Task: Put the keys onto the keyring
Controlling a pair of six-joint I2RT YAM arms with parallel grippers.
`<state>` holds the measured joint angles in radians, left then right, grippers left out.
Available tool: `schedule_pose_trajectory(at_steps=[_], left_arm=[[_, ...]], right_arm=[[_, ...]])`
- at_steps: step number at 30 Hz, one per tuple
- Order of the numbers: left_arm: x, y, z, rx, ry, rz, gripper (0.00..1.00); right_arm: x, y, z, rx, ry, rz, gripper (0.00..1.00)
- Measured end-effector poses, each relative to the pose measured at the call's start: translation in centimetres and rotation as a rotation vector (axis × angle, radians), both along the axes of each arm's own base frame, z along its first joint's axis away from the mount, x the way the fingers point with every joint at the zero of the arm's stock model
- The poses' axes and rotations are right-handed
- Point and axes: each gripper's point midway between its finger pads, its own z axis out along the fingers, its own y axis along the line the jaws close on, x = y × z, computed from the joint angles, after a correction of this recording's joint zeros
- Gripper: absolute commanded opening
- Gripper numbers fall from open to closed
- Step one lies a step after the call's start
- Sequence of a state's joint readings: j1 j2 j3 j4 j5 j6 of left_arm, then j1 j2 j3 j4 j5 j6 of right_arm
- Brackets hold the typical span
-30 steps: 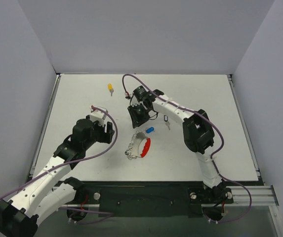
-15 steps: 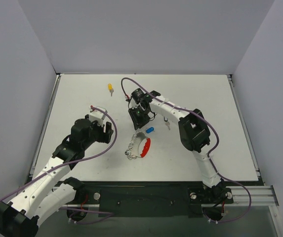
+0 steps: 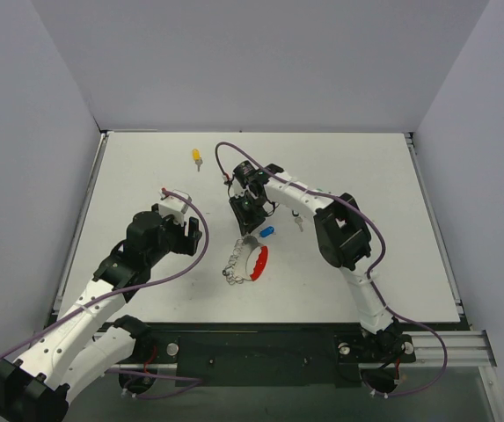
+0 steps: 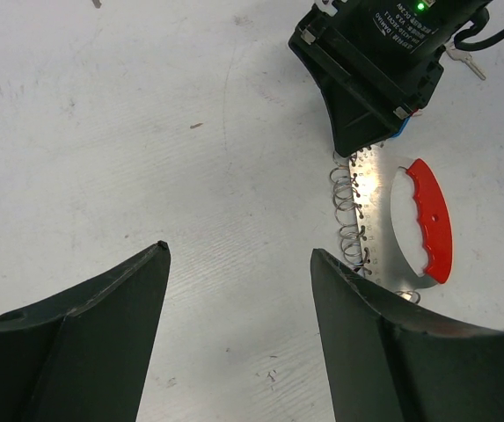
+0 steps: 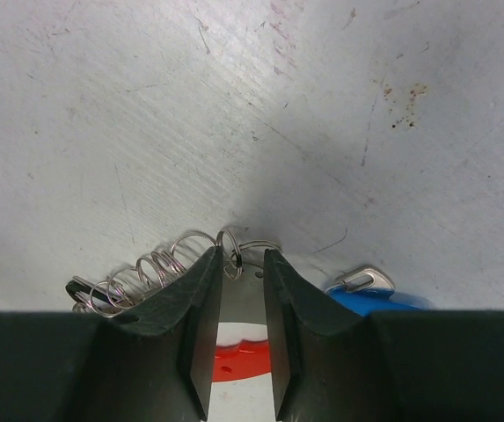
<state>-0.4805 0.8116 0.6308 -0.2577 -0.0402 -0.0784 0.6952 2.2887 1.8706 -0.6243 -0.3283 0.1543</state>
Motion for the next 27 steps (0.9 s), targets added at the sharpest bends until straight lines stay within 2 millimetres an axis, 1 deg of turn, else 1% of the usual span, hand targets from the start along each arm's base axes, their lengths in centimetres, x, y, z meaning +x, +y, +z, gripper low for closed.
schedule_pose_trajectory(at_steps=[7,15,27], left_arm=[[0.0,0.01,0.0,0.004,-0.002,-0.003,0.75],[0.01,0.02,0.01,0.004,-0.002,-0.003,0.75],[0.04,0.1,0.01,0.007,-0.003,-0.001,0.75]], right_arm=[[-0.14,0.1,0.02,0.004,0.004,0.005,0.2],[-0.57,0.45,0.17,0.016,0.014,0.028,0.16],[-0.7,0.33,0.2,0.012,0.017,0.039,0.11]])
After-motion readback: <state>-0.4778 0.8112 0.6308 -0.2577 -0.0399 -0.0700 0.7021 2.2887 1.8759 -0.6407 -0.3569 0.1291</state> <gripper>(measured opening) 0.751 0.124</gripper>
